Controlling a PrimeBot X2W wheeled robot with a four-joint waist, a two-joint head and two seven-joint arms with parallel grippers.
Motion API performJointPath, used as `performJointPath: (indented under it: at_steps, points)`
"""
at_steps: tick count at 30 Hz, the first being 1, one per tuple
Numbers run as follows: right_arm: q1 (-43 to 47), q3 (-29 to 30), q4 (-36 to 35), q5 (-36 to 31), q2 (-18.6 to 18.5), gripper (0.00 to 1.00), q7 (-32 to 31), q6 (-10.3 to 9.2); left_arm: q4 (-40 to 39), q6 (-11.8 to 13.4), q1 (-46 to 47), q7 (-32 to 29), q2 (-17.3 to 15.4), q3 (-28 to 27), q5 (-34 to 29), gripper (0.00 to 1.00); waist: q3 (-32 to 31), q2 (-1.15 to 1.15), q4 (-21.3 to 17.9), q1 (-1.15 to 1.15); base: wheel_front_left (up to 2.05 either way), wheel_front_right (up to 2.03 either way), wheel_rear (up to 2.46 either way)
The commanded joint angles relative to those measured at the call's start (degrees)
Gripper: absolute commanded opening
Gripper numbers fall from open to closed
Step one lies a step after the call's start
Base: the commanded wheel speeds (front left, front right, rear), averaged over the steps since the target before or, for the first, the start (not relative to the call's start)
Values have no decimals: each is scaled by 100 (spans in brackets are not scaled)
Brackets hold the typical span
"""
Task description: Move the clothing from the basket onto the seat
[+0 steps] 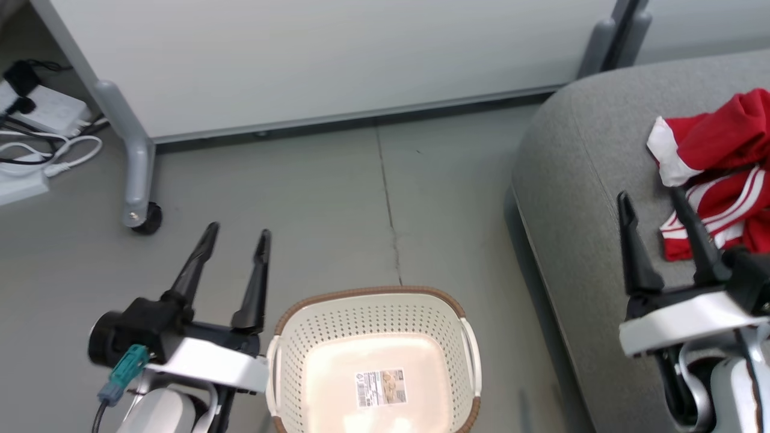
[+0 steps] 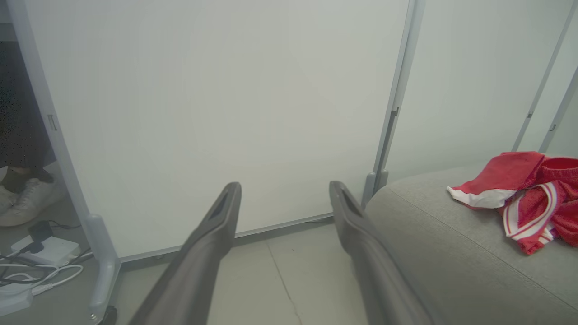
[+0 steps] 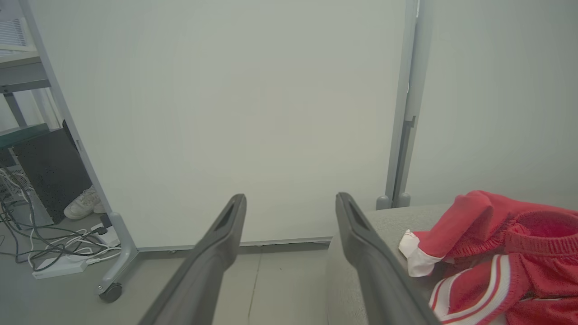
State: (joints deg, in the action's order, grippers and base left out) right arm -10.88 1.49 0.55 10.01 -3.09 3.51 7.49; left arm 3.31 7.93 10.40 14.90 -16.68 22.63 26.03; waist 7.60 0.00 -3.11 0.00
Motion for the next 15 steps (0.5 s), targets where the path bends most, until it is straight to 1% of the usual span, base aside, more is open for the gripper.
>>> performJointPath:
  at_steps: [1, 7, 15]
  points:
    - [152, -39, -56, 1, -1, 100, -55, 2, 42, 74, -108, 24, -14, -101, 28, 100, -150, 0, 137, 0, 0, 0, 0]
    - [536, -212, -58, 194, 1, 100, -60, 2, -22, 186, -464, 31, 66, -609, 69, 100, -368, 0, 238, 0, 0, 0, 0]
    - [891, -127, -45, 240, 4, 100, -121, 2, -193, 105, -948, 32, 224, -1203, -81, 100, -549, 0, 329, 0, 0, 0, 0]
